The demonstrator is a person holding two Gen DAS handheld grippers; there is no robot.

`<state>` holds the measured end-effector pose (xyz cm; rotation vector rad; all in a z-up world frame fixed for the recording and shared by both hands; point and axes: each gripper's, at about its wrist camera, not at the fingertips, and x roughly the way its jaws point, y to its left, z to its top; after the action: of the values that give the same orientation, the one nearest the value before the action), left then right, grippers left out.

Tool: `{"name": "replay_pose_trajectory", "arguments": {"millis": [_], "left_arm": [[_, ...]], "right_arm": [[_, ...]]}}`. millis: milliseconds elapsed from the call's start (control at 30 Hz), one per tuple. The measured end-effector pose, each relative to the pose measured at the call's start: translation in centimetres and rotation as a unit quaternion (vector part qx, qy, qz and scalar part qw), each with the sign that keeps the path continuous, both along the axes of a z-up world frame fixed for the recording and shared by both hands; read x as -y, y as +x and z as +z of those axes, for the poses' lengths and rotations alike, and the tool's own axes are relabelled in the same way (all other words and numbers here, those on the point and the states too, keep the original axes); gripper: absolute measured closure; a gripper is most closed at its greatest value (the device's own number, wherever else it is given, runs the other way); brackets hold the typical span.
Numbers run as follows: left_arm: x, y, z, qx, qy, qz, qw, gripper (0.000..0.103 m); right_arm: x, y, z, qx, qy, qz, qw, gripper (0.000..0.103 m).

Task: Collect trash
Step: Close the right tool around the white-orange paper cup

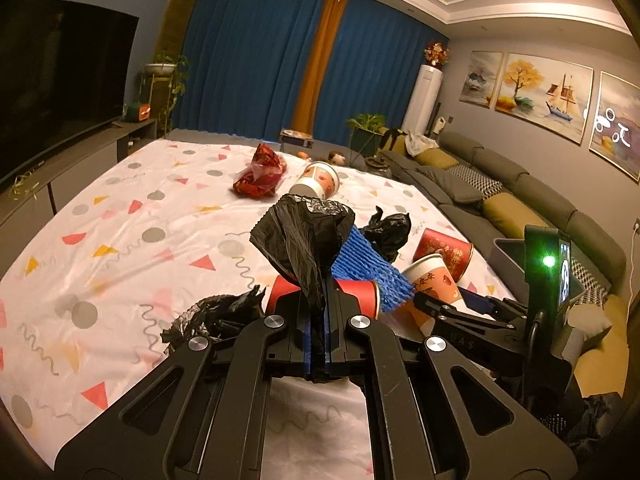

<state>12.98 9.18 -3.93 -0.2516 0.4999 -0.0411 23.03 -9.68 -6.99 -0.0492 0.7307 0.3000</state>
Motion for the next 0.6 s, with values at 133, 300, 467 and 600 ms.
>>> {"name": "replay_pose_trajectory", "arguments": {"millis": [133,300,467,600], "left_arm": [[-0.2,-0.4,0.5,0.006,0.005,0.002,1.0,0.1],[0.3,-1.0,1.0,0.014,0.007,0.002,0.9999,0.1],[1.6,-1.6,1.6,0.022,0.013,-0.009,0.9996,0.1],[2.7,-2.0,2.1,0.028,0.018,-0.019,0.9993,0.1]], "right_arm": [[1.2,-0.9,0.4,0.015,0.011,-0.015,1.0,0.045],[3.3,-2.5,1.3,0.034,0.027,-0.033,0.999,0.045],[5.5,-4.6,2.7,0.06,0.048,-0.047,0.996,0.045],[6.7,-6.1,3.8,0.08,0.056,-0.053,0.994,0.045]]}}
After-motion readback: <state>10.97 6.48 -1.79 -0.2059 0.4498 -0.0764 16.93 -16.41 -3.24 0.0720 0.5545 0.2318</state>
